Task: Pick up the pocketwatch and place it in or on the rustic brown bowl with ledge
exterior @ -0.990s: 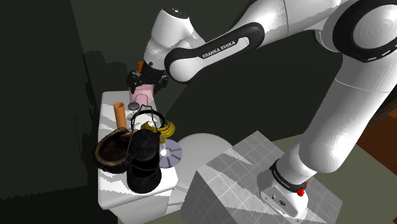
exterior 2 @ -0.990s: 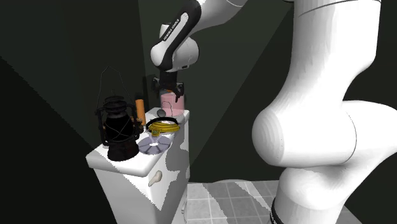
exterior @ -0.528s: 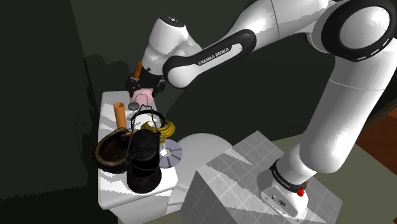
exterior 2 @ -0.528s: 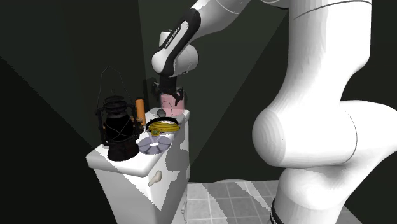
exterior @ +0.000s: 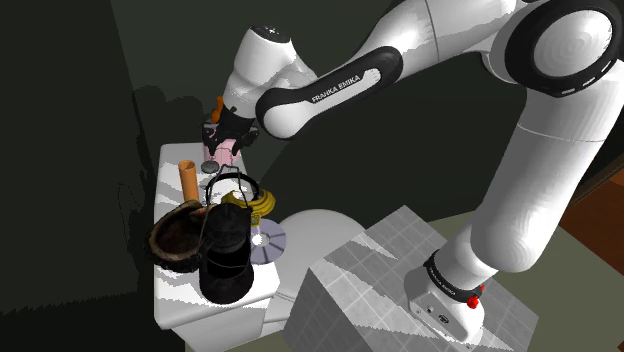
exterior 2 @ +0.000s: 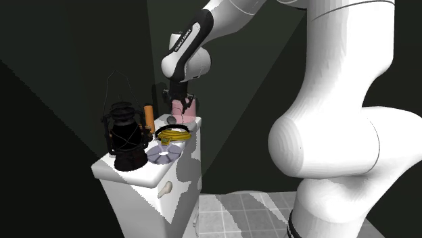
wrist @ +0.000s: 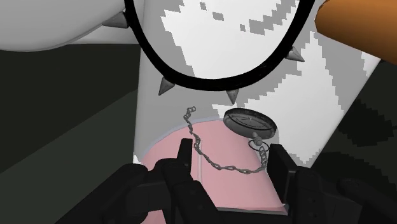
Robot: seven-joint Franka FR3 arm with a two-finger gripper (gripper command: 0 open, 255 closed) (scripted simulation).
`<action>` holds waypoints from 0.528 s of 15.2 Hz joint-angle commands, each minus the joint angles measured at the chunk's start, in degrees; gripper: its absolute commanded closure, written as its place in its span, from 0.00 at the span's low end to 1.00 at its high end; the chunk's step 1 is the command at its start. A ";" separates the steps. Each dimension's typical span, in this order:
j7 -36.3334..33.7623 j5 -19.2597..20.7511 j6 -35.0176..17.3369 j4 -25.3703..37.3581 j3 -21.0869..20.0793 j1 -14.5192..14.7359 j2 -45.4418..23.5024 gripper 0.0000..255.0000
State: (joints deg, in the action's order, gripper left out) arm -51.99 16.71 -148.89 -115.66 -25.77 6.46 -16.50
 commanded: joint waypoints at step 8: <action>0.71 -0.95 1.24 0.41 -0.47 -0.34 0.90 1.00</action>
State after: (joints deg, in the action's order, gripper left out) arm -51.64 16.21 -148.20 -115.38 -26.02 6.31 -16.06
